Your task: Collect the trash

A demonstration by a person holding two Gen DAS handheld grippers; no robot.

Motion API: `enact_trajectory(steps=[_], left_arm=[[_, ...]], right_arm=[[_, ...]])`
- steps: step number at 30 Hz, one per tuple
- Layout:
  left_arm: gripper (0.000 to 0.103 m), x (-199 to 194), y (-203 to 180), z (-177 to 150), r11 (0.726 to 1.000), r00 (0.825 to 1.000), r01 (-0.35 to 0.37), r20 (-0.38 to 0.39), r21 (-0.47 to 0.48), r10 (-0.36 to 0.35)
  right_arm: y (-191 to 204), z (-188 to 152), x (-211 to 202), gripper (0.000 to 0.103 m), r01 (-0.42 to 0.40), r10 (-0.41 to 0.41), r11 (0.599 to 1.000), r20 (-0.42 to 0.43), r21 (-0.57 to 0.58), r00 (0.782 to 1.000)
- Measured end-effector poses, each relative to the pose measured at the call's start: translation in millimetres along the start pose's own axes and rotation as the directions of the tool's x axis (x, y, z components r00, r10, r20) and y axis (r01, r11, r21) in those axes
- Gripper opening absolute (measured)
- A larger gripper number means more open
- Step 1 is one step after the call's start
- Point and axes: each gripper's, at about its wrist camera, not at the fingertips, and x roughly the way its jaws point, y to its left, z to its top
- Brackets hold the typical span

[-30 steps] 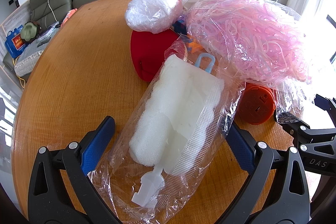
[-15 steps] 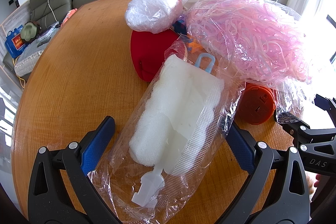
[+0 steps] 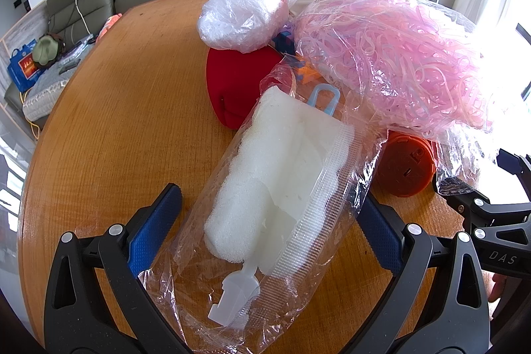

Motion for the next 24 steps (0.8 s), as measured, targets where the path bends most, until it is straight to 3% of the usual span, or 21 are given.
enact_trajectory(steps=[9, 15, 19, 24], left_arm=[[0.097, 0, 0, 0, 1.000, 1.000, 0.001, 0.000, 0.003, -0.001], [0.097, -7, 2, 0, 0.998, 0.998, 0.059, -0.038, 0.026, -0.058], [0.097, -24, 11, 4, 0.995, 0.995, 0.097, -0.011, -0.017, -0.097], [0.097, -43, 11, 10, 0.995, 0.996, 0.092, 0.006, 0.022, -0.092]], right_arm=[[0, 0, 0, 0.101, 0.004, -0.004, 1.000, 0.000, 0.006, 1.000], [1, 0, -4, 0.101, -0.014, 0.014, 1.000, -0.029, -0.001, 0.999], [-2, 0, -23, 0.100, -0.042, 0.042, 0.999, -0.018, -0.014, 0.999], [1, 10, -54, 0.100, -0.077, 0.077, 0.995, -0.002, -0.060, 0.997]])
